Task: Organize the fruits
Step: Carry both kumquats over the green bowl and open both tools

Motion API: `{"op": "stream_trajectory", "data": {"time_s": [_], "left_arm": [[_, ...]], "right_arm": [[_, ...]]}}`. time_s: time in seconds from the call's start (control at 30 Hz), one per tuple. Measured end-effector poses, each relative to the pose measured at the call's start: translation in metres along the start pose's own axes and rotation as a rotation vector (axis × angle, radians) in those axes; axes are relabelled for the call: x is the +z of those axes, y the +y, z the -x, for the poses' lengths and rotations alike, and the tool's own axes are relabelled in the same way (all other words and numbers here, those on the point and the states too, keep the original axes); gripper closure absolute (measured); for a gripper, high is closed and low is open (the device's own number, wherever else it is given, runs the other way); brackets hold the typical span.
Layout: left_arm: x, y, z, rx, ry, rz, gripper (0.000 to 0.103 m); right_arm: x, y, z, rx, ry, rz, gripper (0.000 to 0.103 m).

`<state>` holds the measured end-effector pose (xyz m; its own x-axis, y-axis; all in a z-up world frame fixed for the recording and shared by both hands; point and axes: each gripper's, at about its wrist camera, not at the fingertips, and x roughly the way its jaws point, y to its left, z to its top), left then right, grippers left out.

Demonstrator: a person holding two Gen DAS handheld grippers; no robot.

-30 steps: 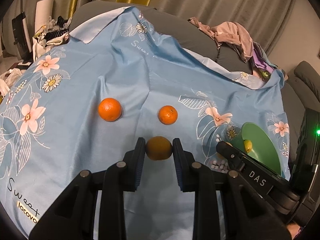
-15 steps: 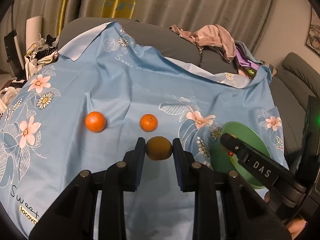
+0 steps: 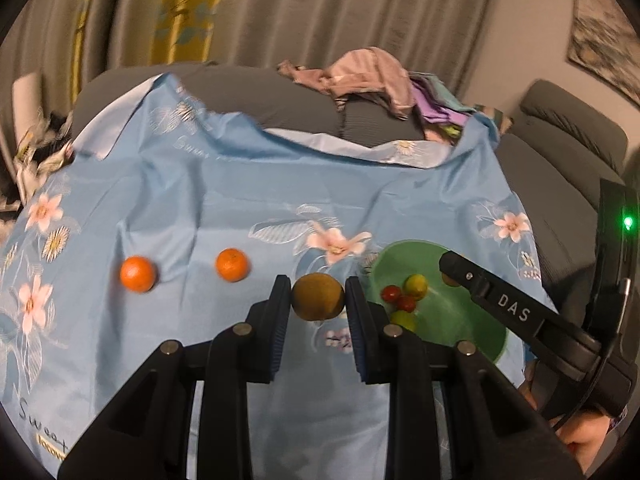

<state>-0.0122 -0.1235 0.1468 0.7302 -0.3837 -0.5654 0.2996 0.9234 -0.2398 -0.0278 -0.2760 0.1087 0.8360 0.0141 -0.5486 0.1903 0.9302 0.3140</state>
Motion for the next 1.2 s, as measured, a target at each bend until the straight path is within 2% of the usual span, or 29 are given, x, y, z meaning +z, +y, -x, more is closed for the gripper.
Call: {"op": "stream_trajectory", "data": {"time_s": [0.47, 0.53, 0.77, 1.2], "left_arm": [[0.015, -0.068, -0.032, -0.144, 0.054, -0.188, 0.075], [0.014, -0.069, -0.037, -0.149, 0.052, -0.191, 0.075], [0.012, -0.077, -0.068, -0.187, 0.126, -0.171, 0.075], [-0.009, -0.089, -0.106, -0.193, 0.237, -0.181, 0.075]], "right_arm": [[0.012, -0.048, 0.016, -0.049, -0.058, -0.127, 0.074], [0.012, -0.053, 0.015, -0.055, -0.057, -0.142, 0.074], [0.009, -0.067, 0.013, -0.098, -0.05, -0.182, 0.074], [0.006, -0.078, 0.001, -0.133, -0.007, -0.202, 0.074]]}}
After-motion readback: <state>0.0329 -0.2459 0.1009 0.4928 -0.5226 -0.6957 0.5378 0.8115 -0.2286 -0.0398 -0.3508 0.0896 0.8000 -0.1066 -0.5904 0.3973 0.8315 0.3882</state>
